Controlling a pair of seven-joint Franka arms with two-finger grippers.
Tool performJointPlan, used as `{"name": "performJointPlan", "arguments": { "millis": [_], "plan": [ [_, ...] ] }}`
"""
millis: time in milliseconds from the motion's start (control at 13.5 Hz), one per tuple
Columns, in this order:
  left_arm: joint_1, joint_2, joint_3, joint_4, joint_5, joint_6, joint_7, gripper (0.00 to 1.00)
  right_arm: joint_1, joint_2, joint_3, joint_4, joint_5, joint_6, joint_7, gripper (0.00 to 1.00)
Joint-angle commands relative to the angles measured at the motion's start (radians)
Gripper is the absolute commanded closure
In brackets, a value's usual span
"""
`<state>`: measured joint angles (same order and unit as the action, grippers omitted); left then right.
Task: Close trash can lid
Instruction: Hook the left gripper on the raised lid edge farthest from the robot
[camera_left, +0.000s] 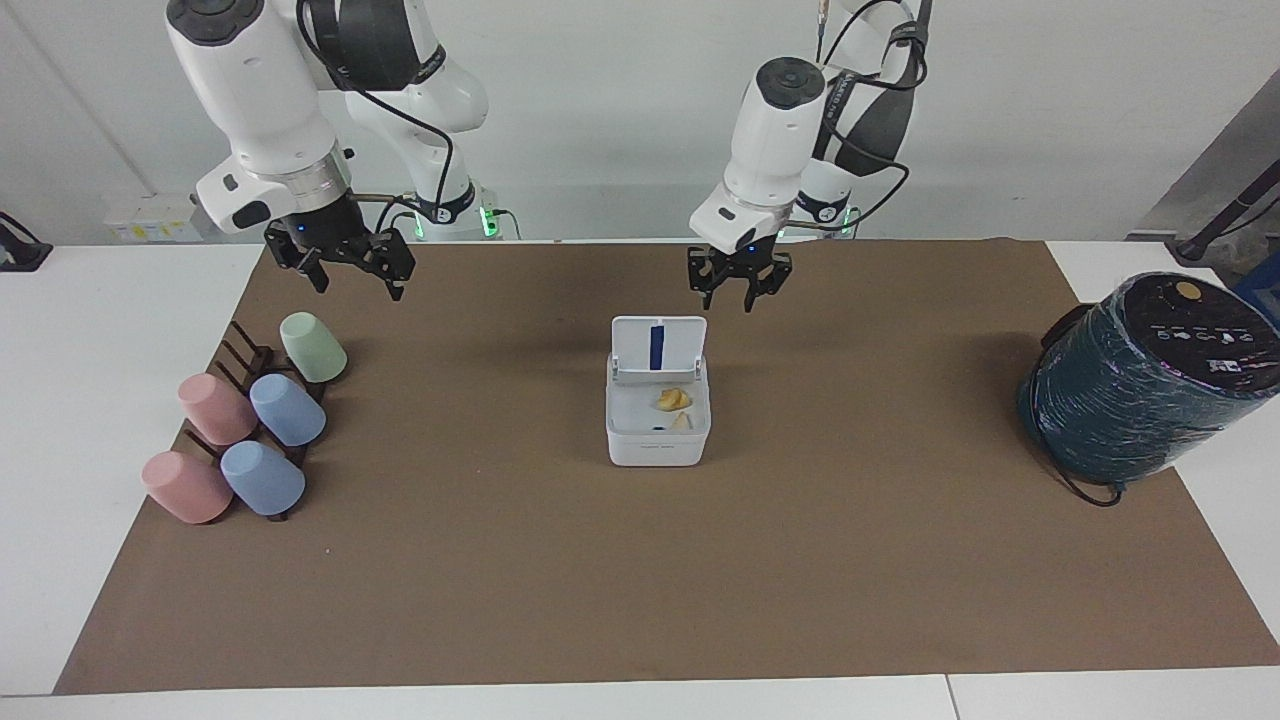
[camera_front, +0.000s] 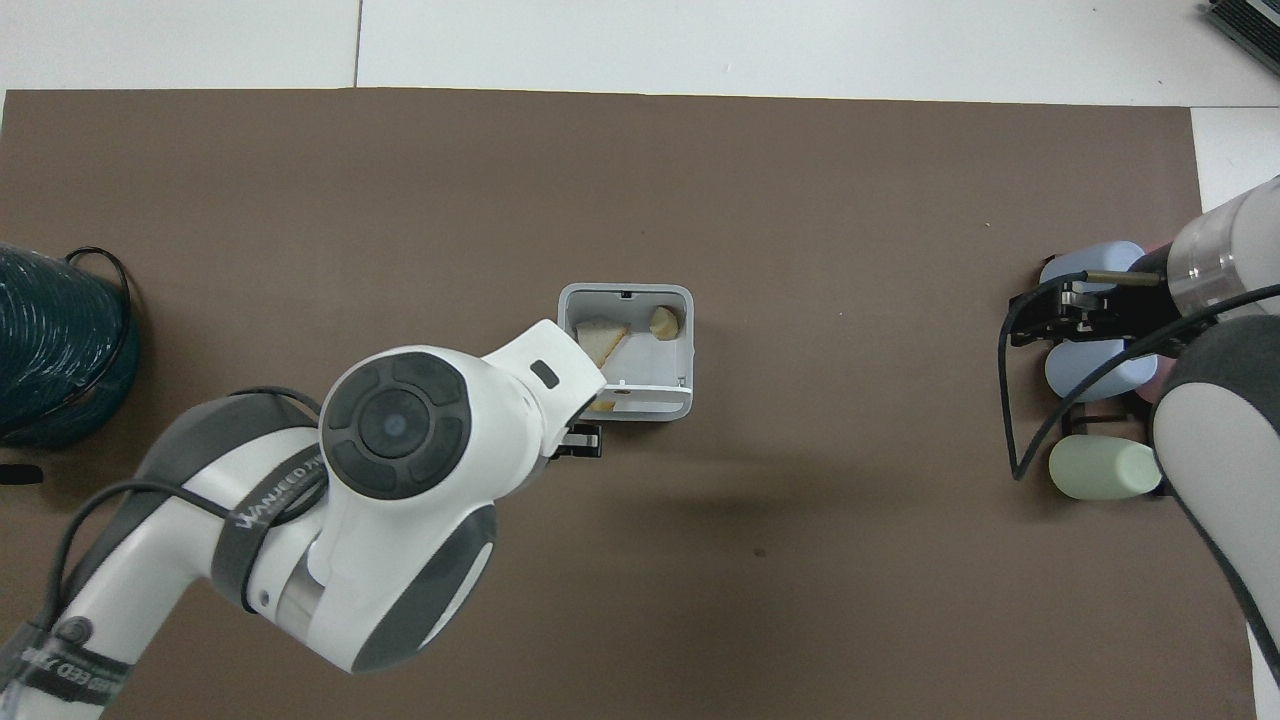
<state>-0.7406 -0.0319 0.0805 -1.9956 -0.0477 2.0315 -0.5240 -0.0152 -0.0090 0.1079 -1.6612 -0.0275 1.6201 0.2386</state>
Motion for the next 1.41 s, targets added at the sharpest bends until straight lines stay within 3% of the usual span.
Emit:
{"name": "performJointPlan", "arguments": {
  "millis": [0,148,370,593,889,1111,1333],
  "plan": [
    [-0.052,-0.026,0.019,-0.083,-0.009,0.117,-0.056,0.56,-0.017,-0.026,0.01,-0.029,0.004,0.01,-0.024,0.0],
    [-0.043,0.007,0.021,-0.086,-0.012,0.252,-0.067,0.57,-0.017,-0.026,0.01,-0.029,0.004,0.01,-0.024,0.0],
    [-0.016,0.055,0.021,-0.083,-0.073,0.404,-0.071,0.79,-0.017,-0.026,0.01,-0.029,0.004,0.01,-0.024,0.0],
    [0.012,0.084,0.021,-0.071,-0.083,0.49,-0.071,0.91,-0.017,-0.026,0.01,-0.029,0.004,0.01,-0.024,0.0],
    [0.037,0.167,0.021,-0.045,-0.17,0.613,-0.073,0.91,-0.017,-0.026,0.01,-0.029,0.004,0.01,-0.024,0.0],
    [0.021,0.285,0.019,0.04,-0.172,0.642,-0.076,0.91,-0.017,-0.026,0.01,-0.029,0.004,0.01,-0.024,0.0],
    [0.021,0.305,0.019,0.044,-0.19,0.664,-0.076,0.91,-0.017,-0.026,0.01,-0.029,0.004,0.01,-0.024,0.0]
  ]
}}
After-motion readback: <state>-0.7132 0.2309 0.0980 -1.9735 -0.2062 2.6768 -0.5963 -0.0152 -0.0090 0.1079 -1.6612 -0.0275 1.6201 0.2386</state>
